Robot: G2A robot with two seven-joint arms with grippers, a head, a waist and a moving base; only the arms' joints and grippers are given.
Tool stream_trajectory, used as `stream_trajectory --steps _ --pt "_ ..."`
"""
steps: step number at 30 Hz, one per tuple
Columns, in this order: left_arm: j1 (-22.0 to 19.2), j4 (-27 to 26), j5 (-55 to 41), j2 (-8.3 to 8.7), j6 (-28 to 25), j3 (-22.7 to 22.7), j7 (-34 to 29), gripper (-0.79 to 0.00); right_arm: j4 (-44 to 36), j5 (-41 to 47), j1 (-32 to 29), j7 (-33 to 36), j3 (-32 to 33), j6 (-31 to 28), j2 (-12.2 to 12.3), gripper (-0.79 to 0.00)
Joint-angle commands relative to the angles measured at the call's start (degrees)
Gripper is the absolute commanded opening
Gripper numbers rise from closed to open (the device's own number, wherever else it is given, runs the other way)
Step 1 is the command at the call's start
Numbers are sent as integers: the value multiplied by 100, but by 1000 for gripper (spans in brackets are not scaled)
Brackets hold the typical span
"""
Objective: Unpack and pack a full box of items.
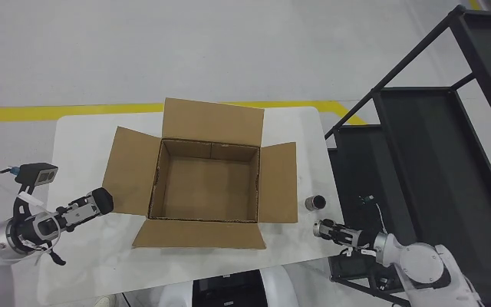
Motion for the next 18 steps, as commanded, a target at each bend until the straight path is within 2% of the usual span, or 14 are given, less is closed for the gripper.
stream_trajectory --steps 1,7,13,18 --pt "0 0 0 0 0 0 0 0 -135 341 -12 55 163 -136 16 -785" --pt "0 0 0 0 0 0 0 0 -698 1158 -156 89 528 -674 41 -785" --pt "0 0 0 0 0 0 0 0 -1448 1003 -213 -146 564 -826 47 -785" --pt "0 0 0 0 0 0 0 0 -1979 597 -59 -198 118 -487 63 -785"
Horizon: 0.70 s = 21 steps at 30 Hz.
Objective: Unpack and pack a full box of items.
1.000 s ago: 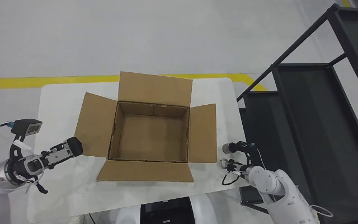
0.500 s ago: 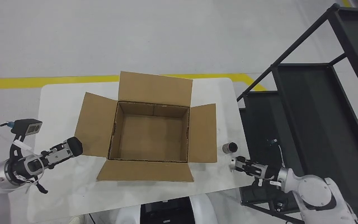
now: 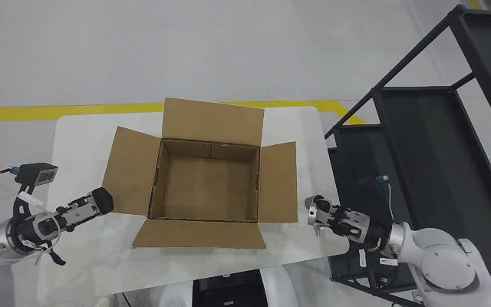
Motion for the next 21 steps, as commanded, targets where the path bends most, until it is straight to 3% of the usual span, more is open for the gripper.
stream_trajectory --steps 1,9,14,21 --pt "0 0 0 0 0 0 0 0 -159 -148 145 -20 -232 214 9 -785" --pt "0 0 0 0 0 0 0 0 -404 -820 1017 -80 -1375 1516 40 -785" --pt "0 0 0 0 0 0 0 0 -270 -1441 1586 -474 -2053 2519 19 -785" --pt "0 0 0 0 0 0 0 0 -261 -1466 1620 -495 -2098 2566 17 -785"
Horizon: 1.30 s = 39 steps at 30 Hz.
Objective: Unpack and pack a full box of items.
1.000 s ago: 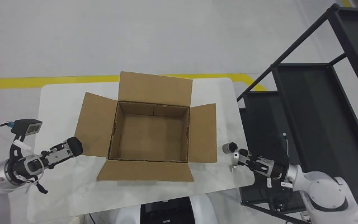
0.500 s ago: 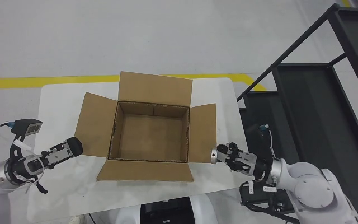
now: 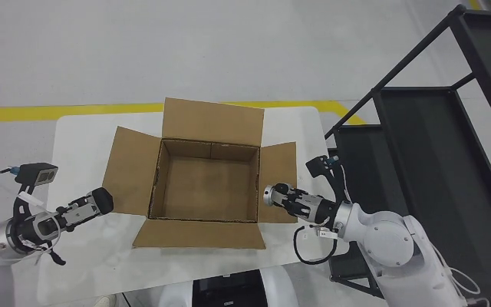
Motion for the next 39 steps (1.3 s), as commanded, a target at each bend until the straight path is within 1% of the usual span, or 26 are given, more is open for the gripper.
stream_trajectory --steps 1,22,24,27,33,37,39 --pt "0 0 0 0 0 0 0 0 0 0 0 0 -1 1 0 -785" --pt "0 0 0 0 0 0 0 0 4 1 11 -40 -26 -6 -2 -785" --pt "0 0 0 0 0 0 0 0 18 -78 130 -126 -173 -38 -4 -785" --pt "0 0 0 0 0 0 0 0 71 -193 403 -209 -446 94 -15 -785" --pt "0 0 0 0 0 0 0 0 298 -711 1098 -317 -1224 813 -64 -785" --pt "0 0 0 0 0 0 0 0 429 -991 1403 -419 -1625 1148 -100 -785" --pt "0 0 0 0 0 0 0 0 464 -1038 1476 -460 -1727 1227 -112 -785"
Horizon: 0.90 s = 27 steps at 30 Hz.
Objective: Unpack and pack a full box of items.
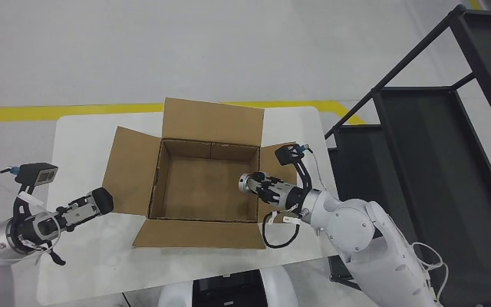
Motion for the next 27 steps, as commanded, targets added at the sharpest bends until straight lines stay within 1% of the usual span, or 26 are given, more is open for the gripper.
stream_trajectory --steps 1,27 --pt "0 0 0 0 0 0 0 0 11 -12 24 -13 -32 26 -3 -785" --pt "0 0 0 0 0 0 0 0 47 -83 23 -41 -65 39 -3 -785"
